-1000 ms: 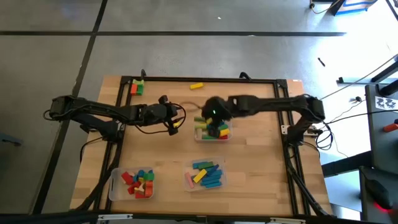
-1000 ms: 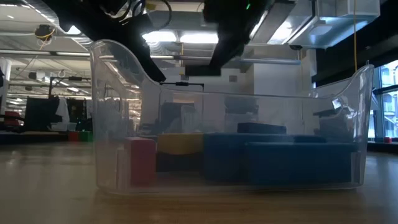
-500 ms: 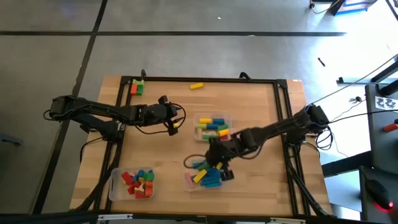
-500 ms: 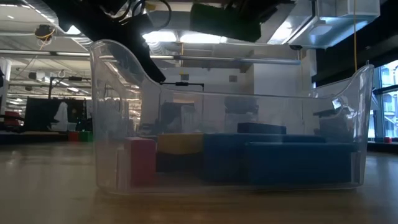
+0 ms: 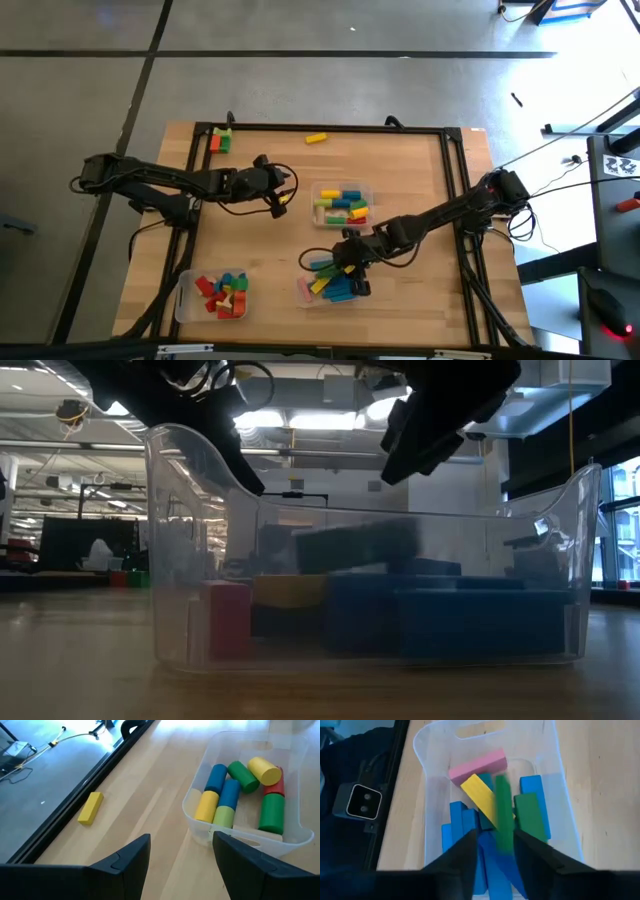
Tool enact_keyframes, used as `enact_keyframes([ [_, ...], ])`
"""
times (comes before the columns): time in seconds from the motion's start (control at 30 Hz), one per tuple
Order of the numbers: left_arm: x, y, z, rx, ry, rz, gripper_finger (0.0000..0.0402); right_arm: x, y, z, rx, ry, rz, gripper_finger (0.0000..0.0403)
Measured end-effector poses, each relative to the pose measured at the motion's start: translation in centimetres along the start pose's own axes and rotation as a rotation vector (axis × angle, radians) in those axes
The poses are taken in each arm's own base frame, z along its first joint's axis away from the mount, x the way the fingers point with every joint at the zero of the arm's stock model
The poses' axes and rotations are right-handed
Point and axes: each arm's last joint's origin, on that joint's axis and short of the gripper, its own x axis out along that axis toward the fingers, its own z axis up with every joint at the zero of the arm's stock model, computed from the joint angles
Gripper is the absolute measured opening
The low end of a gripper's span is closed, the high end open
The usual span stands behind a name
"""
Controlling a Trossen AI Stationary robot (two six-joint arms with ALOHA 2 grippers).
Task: Sort blocks by size
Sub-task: Put the green rectangular block into the bottom right transparent bin, then put the yellow rectangular block into the bottom right transparent bin
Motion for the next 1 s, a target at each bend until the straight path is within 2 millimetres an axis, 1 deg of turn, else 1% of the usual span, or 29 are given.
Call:
enact_keyframes([
  [0.17,0.0,0.0,0.0,-0.013,0.004,0.001,0.0210,0.0,-0.1,0.0,-0.018,0.005,-0.003,0.0178],
  [0.27,0.0,0.0,0.0,-0.047,-0.004,0.001,0.0210,-0.6,-0.4,-0.1,-0.038,0.026,-0.020,0.0208],
  [0.4,0.1,0.3,0.1,-0.104,-0.011,0.021,0.0210,-2.7,-0.5,-0.4,-0.103,0.048,-0.118,0.0229],
  [0.53,0.1,0.9,0.2,-0.150,0.043,0.049,0.0210,-4.9,-0.9,-1.0,-0.122,0.019,-0.215,0.0234],
  [0.6,0.0,1.4,0.4,-0.157,0.091,0.089,0.0210,-5.9,-1.8,-1.8,-0.119,-0.023,-0.225,0.0232],
  [0.77,-0.5,3.5,1.5,-0.175,0.198,0.240,0.0210,-7.5,-5.2,-5.2,-0.040,-0.140,-0.246,0.0231],
  [0.9,-0.3,5.5,2.8,-0.184,0.200,0.304,0.0210,-8.2,-7.6,-7.8,0.013,-0.256,-0.272,0.0231],
  [1.0,0.3,6.9,4.1,-0.180,0.192,0.343,0.0210,-8.6,-8.9,-9.2,0.036,-0.351,-0.296,0.0231],
])
